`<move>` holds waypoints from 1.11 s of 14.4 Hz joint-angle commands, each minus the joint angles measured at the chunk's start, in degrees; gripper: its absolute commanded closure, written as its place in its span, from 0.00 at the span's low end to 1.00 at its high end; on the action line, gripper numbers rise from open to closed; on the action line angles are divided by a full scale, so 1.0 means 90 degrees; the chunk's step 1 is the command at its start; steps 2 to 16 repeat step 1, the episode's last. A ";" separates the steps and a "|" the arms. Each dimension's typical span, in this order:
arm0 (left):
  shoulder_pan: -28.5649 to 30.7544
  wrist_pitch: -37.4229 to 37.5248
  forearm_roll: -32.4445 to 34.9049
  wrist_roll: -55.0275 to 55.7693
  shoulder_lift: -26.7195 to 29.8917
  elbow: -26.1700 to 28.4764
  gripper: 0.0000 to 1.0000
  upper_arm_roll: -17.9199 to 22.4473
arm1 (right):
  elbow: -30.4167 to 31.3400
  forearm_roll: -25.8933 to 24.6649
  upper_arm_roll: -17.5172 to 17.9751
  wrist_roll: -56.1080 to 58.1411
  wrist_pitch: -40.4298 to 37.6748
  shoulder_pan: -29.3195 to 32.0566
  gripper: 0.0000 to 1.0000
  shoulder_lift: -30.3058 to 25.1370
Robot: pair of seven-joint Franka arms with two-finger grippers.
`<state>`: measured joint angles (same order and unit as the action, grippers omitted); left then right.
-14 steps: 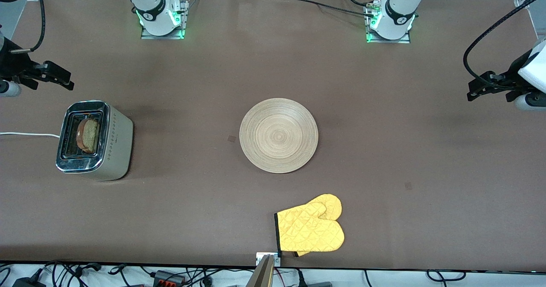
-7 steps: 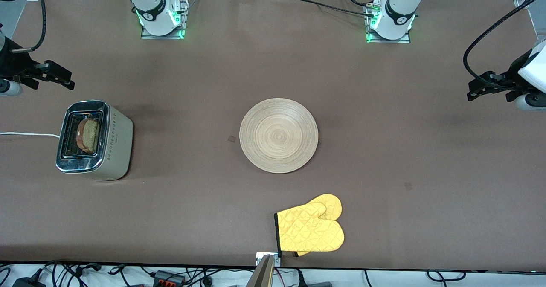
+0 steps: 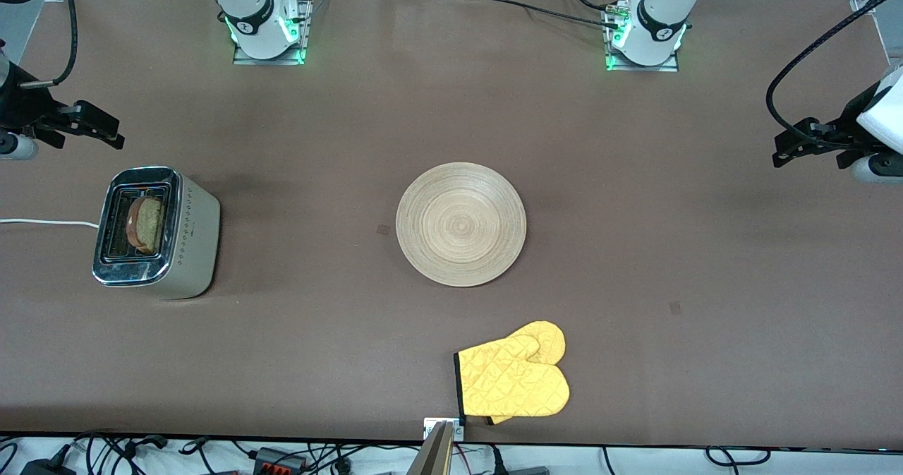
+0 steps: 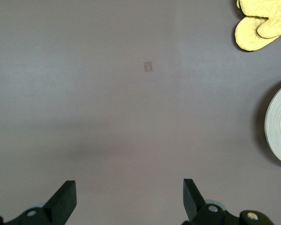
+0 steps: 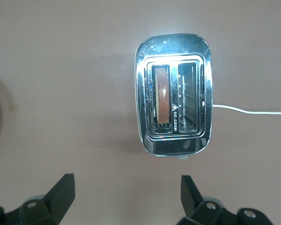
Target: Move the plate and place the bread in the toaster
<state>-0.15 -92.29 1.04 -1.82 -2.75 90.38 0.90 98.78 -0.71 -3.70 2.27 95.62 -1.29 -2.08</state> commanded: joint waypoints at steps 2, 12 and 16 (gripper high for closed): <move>-0.0012 0.0059 0.0031 -0.0130 -0.0066 -0.0150 0.00 -0.0002 | 0.0069 -0.0038 0.0059 -0.0017 0.0001 0.0036 0.00 -0.0091; -0.0012 0.0059 0.0031 -0.0130 -0.0066 -0.0150 0.00 -0.0002 | 0.0069 -0.0038 0.0059 -0.0017 0.0001 0.0036 0.00 -0.0091; -0.0012 0.0059 0.0031 -0.0130 -0.0066 -0.0150 0.00 -0.0002 | 0.0069 -0.0038 0.0059 -0.0017 0.0001 0.0036 0.00 -0.0091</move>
